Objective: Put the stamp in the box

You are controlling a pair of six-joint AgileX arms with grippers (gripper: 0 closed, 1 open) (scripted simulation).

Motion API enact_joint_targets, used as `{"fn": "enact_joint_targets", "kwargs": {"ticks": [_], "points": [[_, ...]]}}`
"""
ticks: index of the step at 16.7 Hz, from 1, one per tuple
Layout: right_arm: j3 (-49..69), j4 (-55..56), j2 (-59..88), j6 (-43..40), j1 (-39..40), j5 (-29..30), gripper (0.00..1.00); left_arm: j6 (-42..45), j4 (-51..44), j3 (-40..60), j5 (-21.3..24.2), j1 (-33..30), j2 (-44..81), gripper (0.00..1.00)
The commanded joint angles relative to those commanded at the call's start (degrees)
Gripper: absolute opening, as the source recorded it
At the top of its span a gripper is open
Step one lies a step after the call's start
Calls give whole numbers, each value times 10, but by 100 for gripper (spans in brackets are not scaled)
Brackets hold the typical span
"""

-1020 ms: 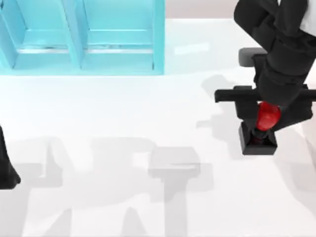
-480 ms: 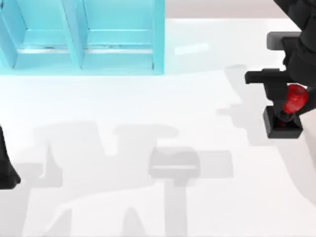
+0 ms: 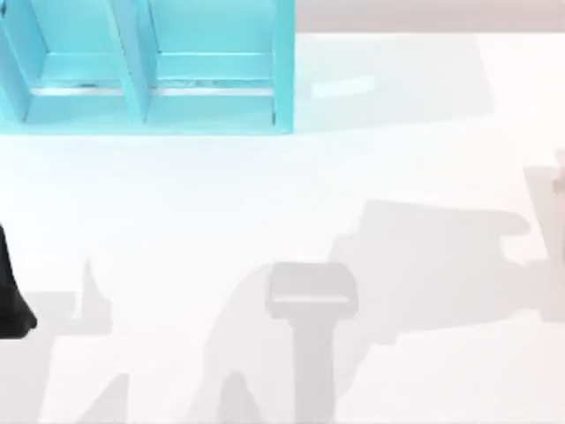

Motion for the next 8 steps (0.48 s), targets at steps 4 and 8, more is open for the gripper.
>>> {"fn": "enact_joint_targets", "kwargs": {"ticks": [4,8], "points": [[18,-10,-10,-96,-95,-3,0,0,0,0,0,0,0,100],[20,-10,-13,-108,-106,-3,0,0,0,0,0,0,0,100]]}}
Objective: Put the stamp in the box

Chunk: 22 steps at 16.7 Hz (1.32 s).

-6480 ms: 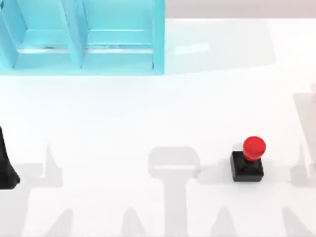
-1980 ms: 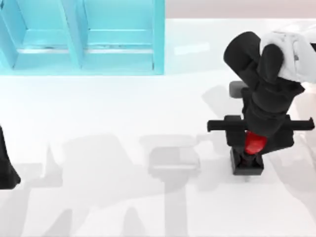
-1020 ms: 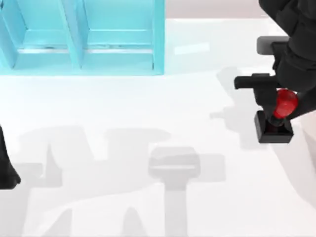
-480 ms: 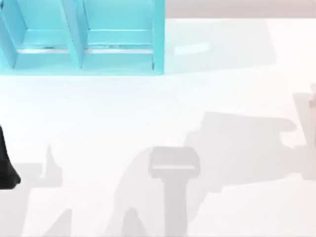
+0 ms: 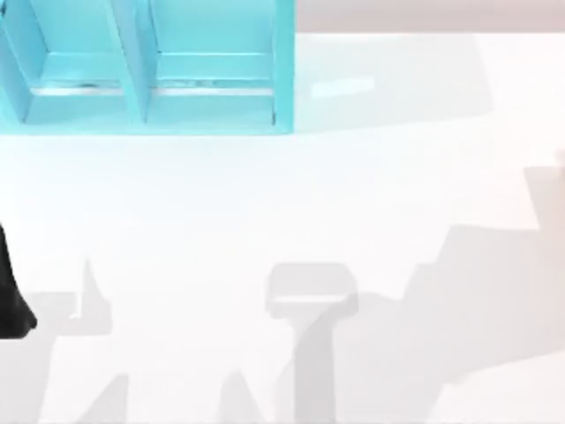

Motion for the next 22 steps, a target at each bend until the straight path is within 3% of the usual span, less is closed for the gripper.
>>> {"fn": "enact_joint_targets", "kwargs": {"ticks": [10,15,22], "points": [[-144,140,-4,2,3,0,0,0,0,0,0,0,0,100],[-153,149,-4,2,2,0,0,0,0,0,0,0,0,100],[-153,149,-4,2,2,0,53,0,0,0,0,0,0,100]]}}
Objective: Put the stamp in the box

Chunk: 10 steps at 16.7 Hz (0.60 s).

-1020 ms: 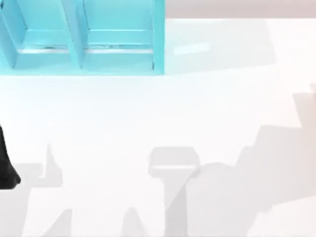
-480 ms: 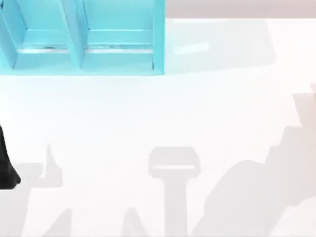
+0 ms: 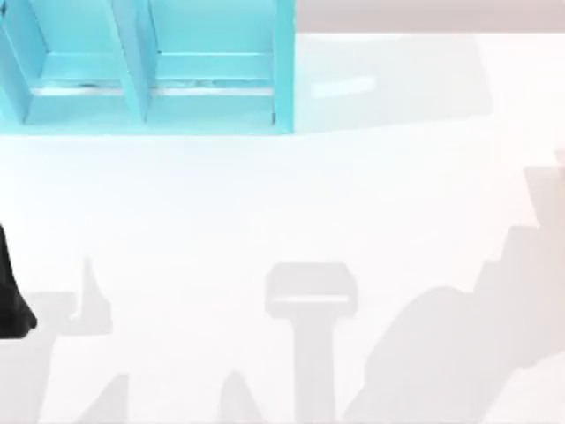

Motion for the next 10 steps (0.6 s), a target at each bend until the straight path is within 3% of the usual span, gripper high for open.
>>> {"fn": "enact_joint_targets", "kwargs": {"ticks": [6,10], "points": [[0,0,0,0,0,0,98,0,0,0,0,0,0,100],[0,0,0,0,0,0,100,0,0,0,0,0,0,100]]}}
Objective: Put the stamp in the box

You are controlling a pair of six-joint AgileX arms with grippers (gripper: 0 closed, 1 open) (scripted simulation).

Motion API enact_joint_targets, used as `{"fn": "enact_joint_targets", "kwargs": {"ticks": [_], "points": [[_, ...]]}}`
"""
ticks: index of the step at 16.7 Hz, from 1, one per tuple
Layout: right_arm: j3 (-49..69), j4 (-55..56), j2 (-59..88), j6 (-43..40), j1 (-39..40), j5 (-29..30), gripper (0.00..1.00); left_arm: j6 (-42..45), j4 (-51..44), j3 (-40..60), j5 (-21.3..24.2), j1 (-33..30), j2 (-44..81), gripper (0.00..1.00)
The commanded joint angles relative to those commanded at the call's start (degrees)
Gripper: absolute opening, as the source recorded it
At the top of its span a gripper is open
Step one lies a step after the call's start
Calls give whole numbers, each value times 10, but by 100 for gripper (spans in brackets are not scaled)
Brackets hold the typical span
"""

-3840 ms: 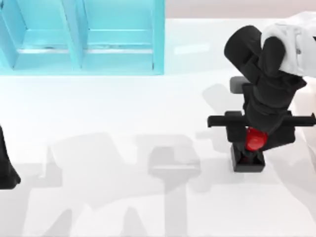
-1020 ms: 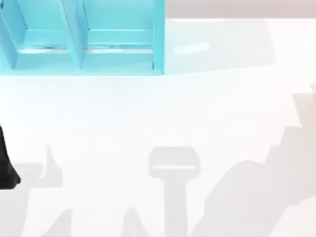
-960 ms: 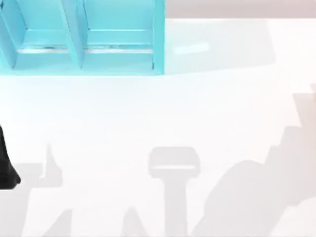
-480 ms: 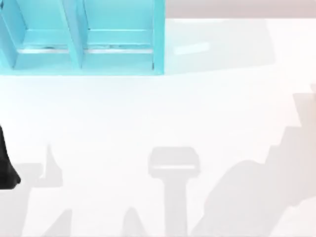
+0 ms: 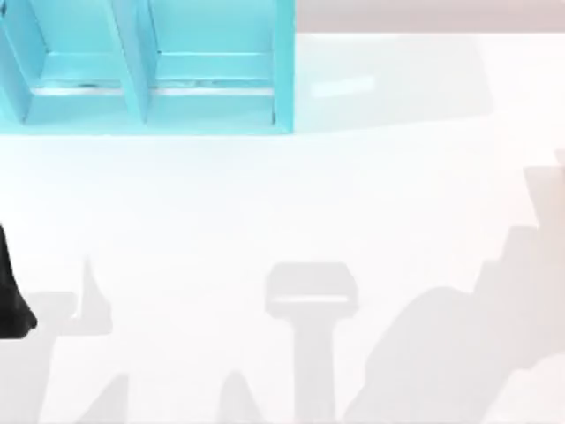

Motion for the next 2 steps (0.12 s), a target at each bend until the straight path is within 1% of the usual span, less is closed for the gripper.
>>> {"fn": "enact_joint_targets", "kwargs": {"ticks": [2], "points": [[0,0,0,0,0,0,100,0,0,0,0,0,0,100]]}}
